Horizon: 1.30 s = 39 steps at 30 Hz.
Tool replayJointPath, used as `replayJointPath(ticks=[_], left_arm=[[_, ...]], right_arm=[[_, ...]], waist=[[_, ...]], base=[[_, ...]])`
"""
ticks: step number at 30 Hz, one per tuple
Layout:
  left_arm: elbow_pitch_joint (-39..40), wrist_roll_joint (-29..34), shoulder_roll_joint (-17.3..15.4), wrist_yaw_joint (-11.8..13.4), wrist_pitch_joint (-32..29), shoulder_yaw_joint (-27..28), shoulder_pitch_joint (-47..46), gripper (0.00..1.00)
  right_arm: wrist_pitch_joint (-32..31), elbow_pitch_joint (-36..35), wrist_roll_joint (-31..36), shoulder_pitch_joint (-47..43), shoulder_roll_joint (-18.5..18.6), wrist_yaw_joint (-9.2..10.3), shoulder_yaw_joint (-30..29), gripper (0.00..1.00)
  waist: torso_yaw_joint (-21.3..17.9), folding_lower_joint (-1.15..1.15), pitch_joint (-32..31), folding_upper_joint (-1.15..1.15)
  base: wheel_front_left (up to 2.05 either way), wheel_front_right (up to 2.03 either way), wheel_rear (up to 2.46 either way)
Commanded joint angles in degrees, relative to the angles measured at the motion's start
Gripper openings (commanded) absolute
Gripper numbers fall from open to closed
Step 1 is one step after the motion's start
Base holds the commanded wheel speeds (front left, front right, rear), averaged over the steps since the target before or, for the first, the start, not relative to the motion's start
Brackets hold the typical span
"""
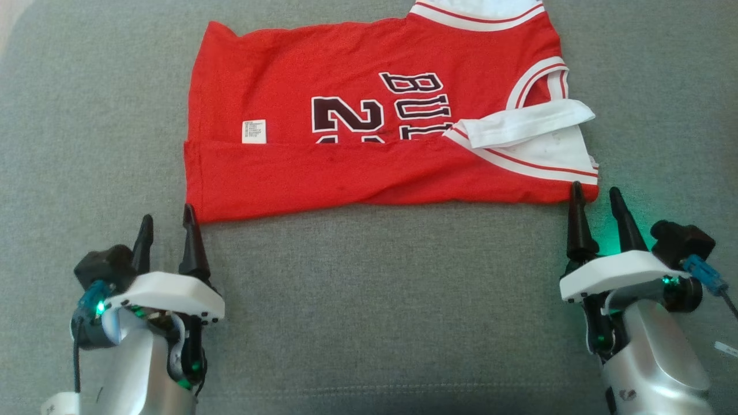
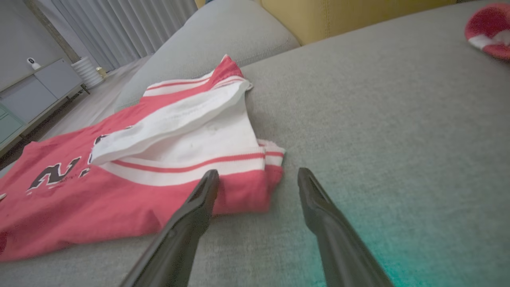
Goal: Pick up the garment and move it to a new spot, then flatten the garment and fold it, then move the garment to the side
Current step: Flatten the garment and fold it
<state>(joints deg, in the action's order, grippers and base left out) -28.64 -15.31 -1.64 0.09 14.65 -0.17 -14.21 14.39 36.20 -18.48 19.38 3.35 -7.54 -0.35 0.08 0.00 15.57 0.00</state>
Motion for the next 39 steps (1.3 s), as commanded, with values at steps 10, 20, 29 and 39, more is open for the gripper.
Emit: replayJointPath(ticks=[10,20,29,39], left_arm=[[1.3,0.0,-1.2,-0.2,0.3,0.1,-0.8,1.00],[0.1,-0.8,-1.2,-2.5,0.3,-1.9,-0.8,1.00],[-2.9,-2.3,-1.2,-6.1,0.3,-3.1,-1.8,1.00],[-5.2,-4.0,-1.2,-7.1,0.3,-0.6,-4.9,1.00]], right_arm=[[0.6,4.1,-3.6,3.7,-0.5,0.05,1.5,0.22],[0.6,3.2,-3.9,4.9,-0.5,0.05,1.0,0.00],[0.6,0.5,-4.8,4.9,-0.5,0.05,2.8,0.00],[0.6,-1.0,-5.9,5.4,-0.5,0.05,4.0,0.00]], waist=[[1.2,0.00,1.1,0.00],[0.9,0.00,1.0,0.00],[-0.6,0.00,0.8,0.00],[-1.3,0.00,2.0,0.00]], base=[[0.00,0.00,0.00],[0.00,0.00,0.00],[0.00,0.00,0.00],[0.00,0.00,0.00]])
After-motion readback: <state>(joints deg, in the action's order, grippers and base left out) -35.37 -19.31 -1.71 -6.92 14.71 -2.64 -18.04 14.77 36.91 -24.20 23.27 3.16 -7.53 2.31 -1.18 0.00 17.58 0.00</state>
